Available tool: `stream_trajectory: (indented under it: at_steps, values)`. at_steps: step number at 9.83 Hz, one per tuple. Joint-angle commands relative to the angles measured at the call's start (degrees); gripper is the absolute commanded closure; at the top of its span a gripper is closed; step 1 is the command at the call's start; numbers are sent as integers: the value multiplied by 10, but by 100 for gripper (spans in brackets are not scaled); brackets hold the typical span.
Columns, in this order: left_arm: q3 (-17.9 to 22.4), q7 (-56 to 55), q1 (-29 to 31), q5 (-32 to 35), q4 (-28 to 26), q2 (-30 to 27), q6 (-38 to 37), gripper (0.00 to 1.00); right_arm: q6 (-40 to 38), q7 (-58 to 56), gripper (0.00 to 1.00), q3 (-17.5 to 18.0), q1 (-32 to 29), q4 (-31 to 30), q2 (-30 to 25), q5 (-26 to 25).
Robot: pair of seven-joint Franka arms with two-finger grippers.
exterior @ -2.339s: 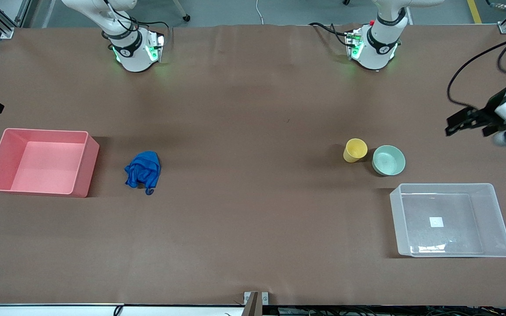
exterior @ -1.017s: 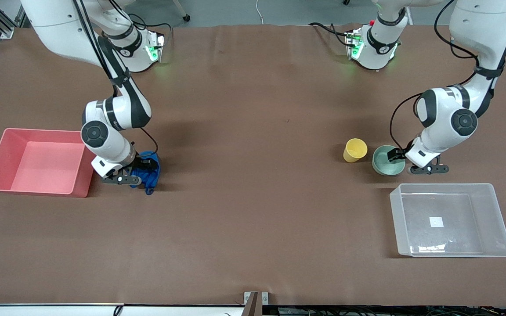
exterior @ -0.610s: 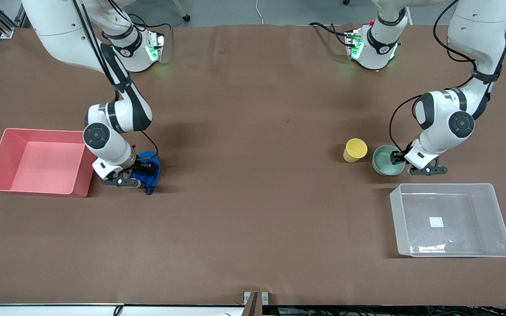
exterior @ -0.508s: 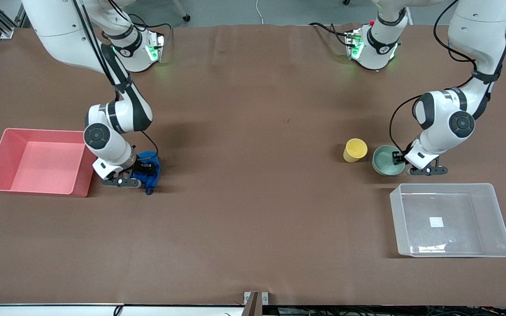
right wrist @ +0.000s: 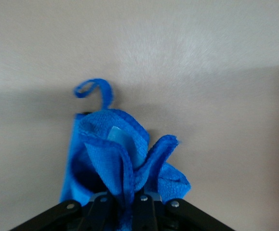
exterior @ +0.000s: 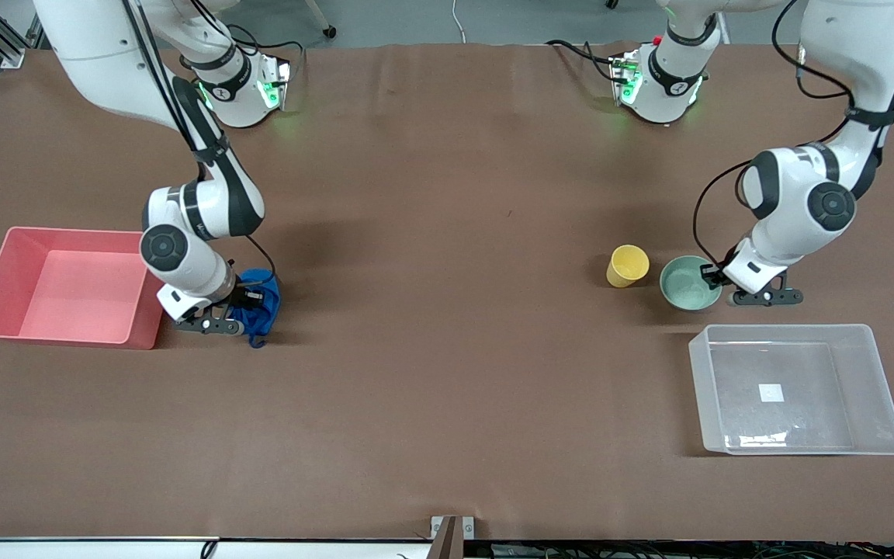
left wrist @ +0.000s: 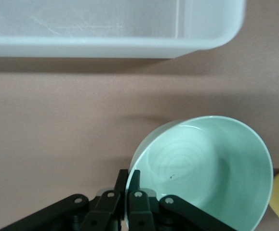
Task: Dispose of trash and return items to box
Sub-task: 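Grasp the blue cloth with the right gripper while the left gripper grasps the bowl, then carry the cloth into the pink bin while the left gripper carries the bowl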
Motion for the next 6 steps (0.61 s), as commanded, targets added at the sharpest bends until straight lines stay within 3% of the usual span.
stream_trajectory:
  at_steps: [1,2,3,5,6]
  values:
    - [-6,9,4,2,30,-25,-52,99,-248,0,100,2,-34,173,-33,-5]
    - [-4,9,3,1,73,-23,-85,99,-330,-26,100,2,-64,250,-32,-12]
    - [-2,9,3,-1,122,-16,-119,99,-355,-93,100,2,-102,268,-45,-38]
    - [5,28,3,-29,241,41,-169,99,-346,-229,99,2,-195,245,-56,-81]
    - [22,35,3,-41,300,84,-178,100,-301,-290,98,2,-244,220,-54,-83]
